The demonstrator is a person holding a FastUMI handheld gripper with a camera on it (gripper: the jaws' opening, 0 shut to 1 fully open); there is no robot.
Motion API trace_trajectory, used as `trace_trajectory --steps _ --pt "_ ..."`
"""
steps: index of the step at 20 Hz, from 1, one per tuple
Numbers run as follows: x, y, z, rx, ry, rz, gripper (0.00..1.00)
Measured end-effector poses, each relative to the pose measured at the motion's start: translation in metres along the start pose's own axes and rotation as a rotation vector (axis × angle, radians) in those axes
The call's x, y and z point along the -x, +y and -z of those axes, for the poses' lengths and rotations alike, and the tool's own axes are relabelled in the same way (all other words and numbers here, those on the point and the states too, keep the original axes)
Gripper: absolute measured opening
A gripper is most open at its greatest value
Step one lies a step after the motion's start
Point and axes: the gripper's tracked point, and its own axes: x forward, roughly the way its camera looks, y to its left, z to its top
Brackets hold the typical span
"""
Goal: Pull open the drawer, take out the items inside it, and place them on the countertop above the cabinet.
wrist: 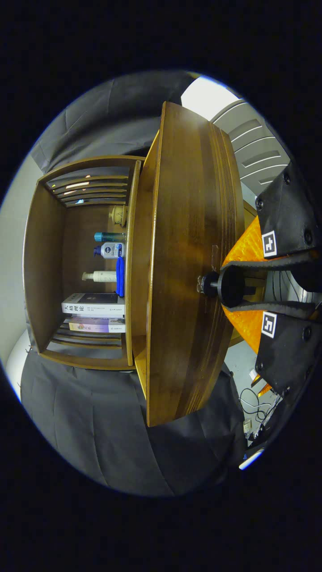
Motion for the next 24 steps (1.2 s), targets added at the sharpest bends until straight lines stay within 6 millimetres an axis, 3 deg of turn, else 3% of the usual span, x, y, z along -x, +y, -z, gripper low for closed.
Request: trace_trajectory --steps 4,6,9,11,18,21,24 --pt "0.000 0.001 0.001 -0.010 0.017 -0.009 0.30" --pt "0.005 -0.002 0.003 -0.037 0.042 -0.016 0.42" --pt "0.012 -0.006 -0.005 -0.080 0.064 -0.027 0.77" --pt "0.017 -0.020 -0.025 -0.066 0.037 0.001 1.00" --pt "0.035 -0.042 -0.093 0.043 -0.031 0.014 1.00" --pt "0.022 -0.041 -0.119 0.024 -0.015 -0.010 1.00" --pt "-0.005 -0.033 -0.137 -0.039 0.066 -0.055 1.00"
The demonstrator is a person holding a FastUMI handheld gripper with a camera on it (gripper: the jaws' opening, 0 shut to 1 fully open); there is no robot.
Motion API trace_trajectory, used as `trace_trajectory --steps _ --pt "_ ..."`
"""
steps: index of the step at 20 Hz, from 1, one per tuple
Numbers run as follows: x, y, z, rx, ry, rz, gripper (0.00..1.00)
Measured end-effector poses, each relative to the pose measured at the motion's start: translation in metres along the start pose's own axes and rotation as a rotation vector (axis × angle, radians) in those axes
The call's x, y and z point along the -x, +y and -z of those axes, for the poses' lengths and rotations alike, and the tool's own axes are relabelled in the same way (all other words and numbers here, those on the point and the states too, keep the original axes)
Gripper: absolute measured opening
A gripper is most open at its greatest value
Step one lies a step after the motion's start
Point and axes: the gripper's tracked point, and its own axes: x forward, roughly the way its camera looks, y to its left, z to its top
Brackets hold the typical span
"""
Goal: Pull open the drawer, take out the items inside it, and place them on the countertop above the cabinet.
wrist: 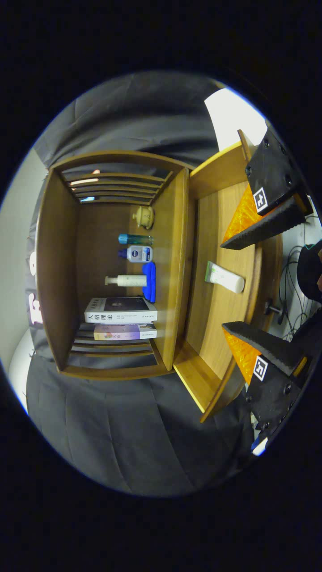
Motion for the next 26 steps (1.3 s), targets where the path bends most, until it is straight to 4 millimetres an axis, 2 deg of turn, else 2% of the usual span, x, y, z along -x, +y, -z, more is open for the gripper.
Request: trace_trajectory --steps 5,7,13,16,18,20,24,26 --pt "-0.050 0.001 -0.016 -0.039 0.172 -0.008 1.00" --pt "-0.070 0.000 -0.017 -0.032 0.251 -0.013 0.99" --pt "-0.120 0.002 0.006 -0.014 0.498 -0.036 0.99" --pt "-0.140 -0.020 0.024 0.065 0.582 0.027 0.99" --pt "-0.145 -0.030 0.044 0.077 0.665 0.069 0.99" --pt "-0.151 -0.019 0.054 0.022 0.731 0.020 0.99" --pt "-0.164 -0.027 0.058 0.024 0.793 0.042 0.94" --pt "-0.165 -0.029 0.061 0.021 0.824 0.040 0.86"
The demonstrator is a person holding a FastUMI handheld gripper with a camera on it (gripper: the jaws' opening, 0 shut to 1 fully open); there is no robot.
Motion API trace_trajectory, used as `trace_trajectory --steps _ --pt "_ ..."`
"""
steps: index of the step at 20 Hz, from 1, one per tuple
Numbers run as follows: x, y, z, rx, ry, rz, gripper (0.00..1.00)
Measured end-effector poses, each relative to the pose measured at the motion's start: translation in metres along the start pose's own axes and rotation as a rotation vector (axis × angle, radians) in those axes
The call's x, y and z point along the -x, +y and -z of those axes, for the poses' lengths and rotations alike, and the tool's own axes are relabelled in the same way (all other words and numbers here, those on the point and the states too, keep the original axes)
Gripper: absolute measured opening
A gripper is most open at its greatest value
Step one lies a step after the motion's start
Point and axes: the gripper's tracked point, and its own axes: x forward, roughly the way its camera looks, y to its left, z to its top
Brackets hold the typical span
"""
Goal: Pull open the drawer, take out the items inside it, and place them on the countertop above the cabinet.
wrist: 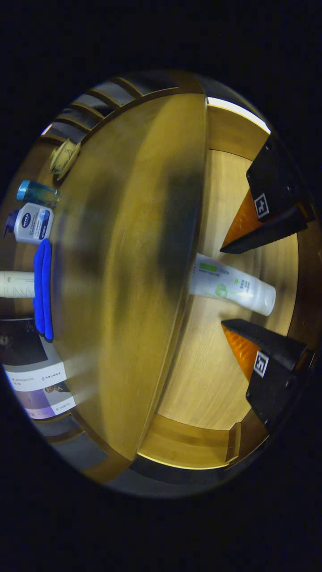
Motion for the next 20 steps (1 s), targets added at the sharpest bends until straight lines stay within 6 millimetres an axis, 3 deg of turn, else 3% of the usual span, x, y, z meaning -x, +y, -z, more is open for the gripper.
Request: trace_trajectory --steps 3,5,7,10,11,15,20 --pt "-0.010 0.006 0.011 0.001 0.074 -0.032 0.72" --pt "-0.009 0.003 0.014 0.018 0.096 -0.025 0.74" --pt "-0.016 0.007 0.014 0.014 0.103 -0.049 0.56" --pt "-0.012 0.010 0.011 0.042 0.075 -0.064 0.49" --pt "-0.011 0.014 0.012 0.049 0.067 -0.081 0.39" --pt "-0.003 0.020 0.013 0.075 0.055 -0.101 0.39" --pt "0.030 0.028 0.008 0.116 -0.041 -0.144 0.39"
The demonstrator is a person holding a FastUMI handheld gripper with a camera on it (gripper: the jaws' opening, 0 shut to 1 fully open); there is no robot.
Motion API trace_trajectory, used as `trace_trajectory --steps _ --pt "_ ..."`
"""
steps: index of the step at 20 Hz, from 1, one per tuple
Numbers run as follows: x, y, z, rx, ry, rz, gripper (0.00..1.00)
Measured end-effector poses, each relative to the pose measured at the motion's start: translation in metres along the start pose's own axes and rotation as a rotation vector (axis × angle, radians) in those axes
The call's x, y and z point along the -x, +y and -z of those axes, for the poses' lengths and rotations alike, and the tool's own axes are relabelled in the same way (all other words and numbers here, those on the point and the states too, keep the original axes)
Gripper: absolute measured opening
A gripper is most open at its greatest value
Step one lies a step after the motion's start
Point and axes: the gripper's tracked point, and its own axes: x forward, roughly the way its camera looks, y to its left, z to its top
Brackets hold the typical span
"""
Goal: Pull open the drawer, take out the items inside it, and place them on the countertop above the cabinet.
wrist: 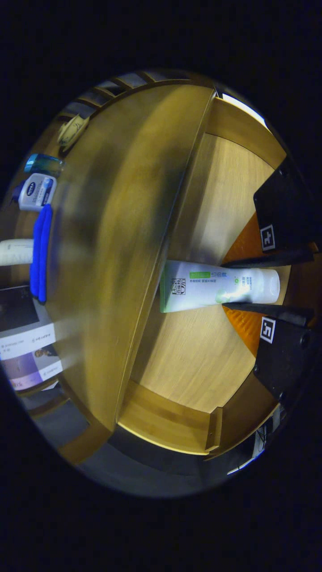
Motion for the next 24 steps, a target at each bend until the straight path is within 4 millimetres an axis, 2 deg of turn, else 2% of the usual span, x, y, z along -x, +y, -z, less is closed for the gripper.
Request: trace_trajectory --steps 5,8,13,15,18,24 --pt "0.031 0.019 0.010 -0.001 -0.076 -0.071 0.39" --pt "0.046 0.022 0.010 -0.040 -0.125 -0.099 0.40" --pt "0.084 0.021 0.010 -0.010 -0.267 -0.090 0.39" --pt "0.097 0.019 0.003 -0.040 -0.303 -0.103 0.39" --pt "0.108 0.003 -0.015 -0.056 -0.351 -0.062 0.39" --pt "0.108 -0.013 -0.060 -0.171 -0.371 -0.088 0.39"
